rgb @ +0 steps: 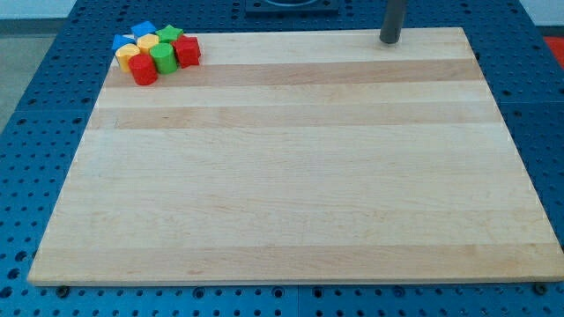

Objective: Locate the arm to the top center of the board

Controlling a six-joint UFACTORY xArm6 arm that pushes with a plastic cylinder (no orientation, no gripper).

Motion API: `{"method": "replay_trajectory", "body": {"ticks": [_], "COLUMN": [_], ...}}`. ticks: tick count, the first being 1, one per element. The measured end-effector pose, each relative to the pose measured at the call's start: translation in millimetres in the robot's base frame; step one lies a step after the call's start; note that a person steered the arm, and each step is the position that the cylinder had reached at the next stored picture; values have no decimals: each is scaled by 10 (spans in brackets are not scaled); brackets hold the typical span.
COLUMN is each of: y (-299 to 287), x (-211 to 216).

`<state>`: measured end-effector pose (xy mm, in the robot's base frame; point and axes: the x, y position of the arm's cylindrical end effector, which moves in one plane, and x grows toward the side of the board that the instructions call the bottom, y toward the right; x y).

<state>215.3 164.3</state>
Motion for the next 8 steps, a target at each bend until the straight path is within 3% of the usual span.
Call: {"method": "replay_trajectory", "body": {"ticks": [5, 8], "y": [-182, -764], "x": [-6, -223]}}
